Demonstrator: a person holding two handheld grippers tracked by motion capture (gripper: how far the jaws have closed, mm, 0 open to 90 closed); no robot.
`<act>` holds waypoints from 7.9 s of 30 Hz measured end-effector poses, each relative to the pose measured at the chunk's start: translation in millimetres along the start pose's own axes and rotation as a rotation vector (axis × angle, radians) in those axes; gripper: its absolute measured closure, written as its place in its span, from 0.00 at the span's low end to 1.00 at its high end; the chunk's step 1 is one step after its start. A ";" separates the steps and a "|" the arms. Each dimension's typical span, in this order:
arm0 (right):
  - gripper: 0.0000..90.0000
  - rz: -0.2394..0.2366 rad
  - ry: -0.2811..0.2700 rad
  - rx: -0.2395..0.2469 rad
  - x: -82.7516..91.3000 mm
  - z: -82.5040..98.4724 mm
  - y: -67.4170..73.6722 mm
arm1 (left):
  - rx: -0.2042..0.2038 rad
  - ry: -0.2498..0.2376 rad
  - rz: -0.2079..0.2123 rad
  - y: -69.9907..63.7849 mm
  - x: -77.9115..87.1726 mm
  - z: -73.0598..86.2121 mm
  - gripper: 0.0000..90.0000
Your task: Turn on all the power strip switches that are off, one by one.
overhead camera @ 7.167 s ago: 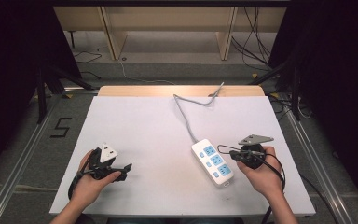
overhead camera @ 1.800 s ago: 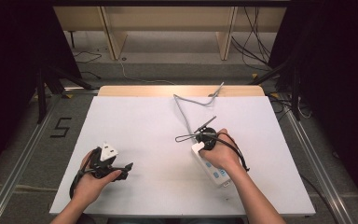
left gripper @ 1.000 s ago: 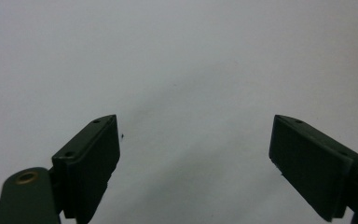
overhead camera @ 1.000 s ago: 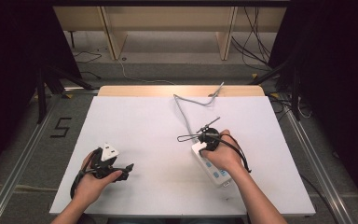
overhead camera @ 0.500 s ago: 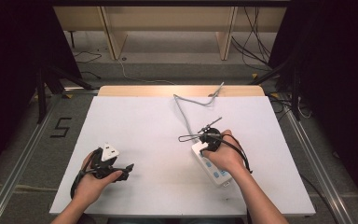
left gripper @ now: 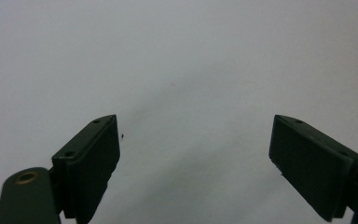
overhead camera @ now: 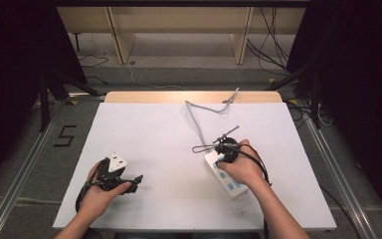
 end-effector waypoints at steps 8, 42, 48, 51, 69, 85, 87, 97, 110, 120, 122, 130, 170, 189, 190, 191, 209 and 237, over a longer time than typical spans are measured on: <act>1.00 -0.002 0.017 0.002 5.4 5.8 -1.3 | 0.004 -0.004 -0.001 -0.7 -0.1 -0.4 0.18; 1.00 0.003 0.083 -0.010 17.3 33.8 -7.2 | 0.004 -0.004 -0.001 -0.8 -0.4 -0.4 0.18; 1.00 -0.003 0.095 -0.012 19.5 39.4 -5.9 | -0.003 -0.001 0.003 -1.8 -0.2 -1.0 0.18; 1.00 -0.002 0.105 -0.017 20.0 43.1 -4.4 | 0.000 -0.003 0.001 -1.7 -0.5 -1.0 0.18; 1.00 -0.006 0.140 -0.003 19.4 55.1 -0.6 | -0.004 -0.001 0.005 -2.5 -1.0 -1.3 0.18; 1.00 0.013 0.156 -0.004 18.6 57.3 -0.7 | -0.006 -0.002 0.005 -2.8 -1.1 -1.5 0.18; 1.00 0.019 0.158 -0.002 18.0 57.5 -0.3 | -0.006 -0.003 0.003 -2.8 -0.9 -1.7 0.18; 1.00 0.031 0.160 0.004 16.1 57.7 0.2 | -0.004 0.000 0.004 -2.6 -0.8 -1.3 0.18; 1.00 0.025 0.172 0.005 15.8 57.3 -0.7 | -0.006 0.001 0.004 -2.7 -1.5 -1.5 0.18; 1.00 0.026 0.179 -0.012 15.2 57.0 -0.6 | -0.006 -0.001 0.004 -3.3 -1.6 -1.8 0.18; 1.00 0.033 0.178 -0.015 15.0 57.0 -0.3 | -0.006 0.000 0.003 -3.1 -1.7 -1.8 0.18; 1.00 0.056 0.183 0.002 14.5 57.0 1.1 | -0.005 0.001 0.003 -2.7 -1.8 -1.5 0.18; 1.00 -0.002 0.128 -0.023 16.3 53.4 -5.0 | -0.008 0.003 0.006 -1.8 -2.3 -0.9 0.18; 1.00 0.003 0.000 -0.028 23.8 40.7 -16.9 | -0.009 0.003 0.006 -1.8 -2.2 -0.9 0.18; 1.00 0.002 -0.008 -0.030 24.5 40.1 -17.5 | -0.009 0.003 0.006 -1.9 -2.2 -0.9 0.18; 1.00 0.004 -0.013 -0.031 25.2 39.6 -18.3 | -0.009 0.003 0.006 -2.0 -2.1 -0.9 0.18; 0.97 0.021 -0.132 -0.057 35.6 33.2 -34.7 | -0.008 0.003 0.006 -1.9 -1.9 -0.9 0.18; 0.70 0.060 -0.325 -0.098 43.4 31.7 -74.4 | -0.006 0.003 0.007 -1.5 -1.8 -0.8 0.18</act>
Point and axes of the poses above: each handheld gripper's, and its own axes: x roughly backward along the jaws, z roughly out of its underside, y roughly to its left, the point moved 9 cm from there along -x, roughly forward along the jaws, and after that the axes turned 11 degrees about -x, right-handed, at the moved point
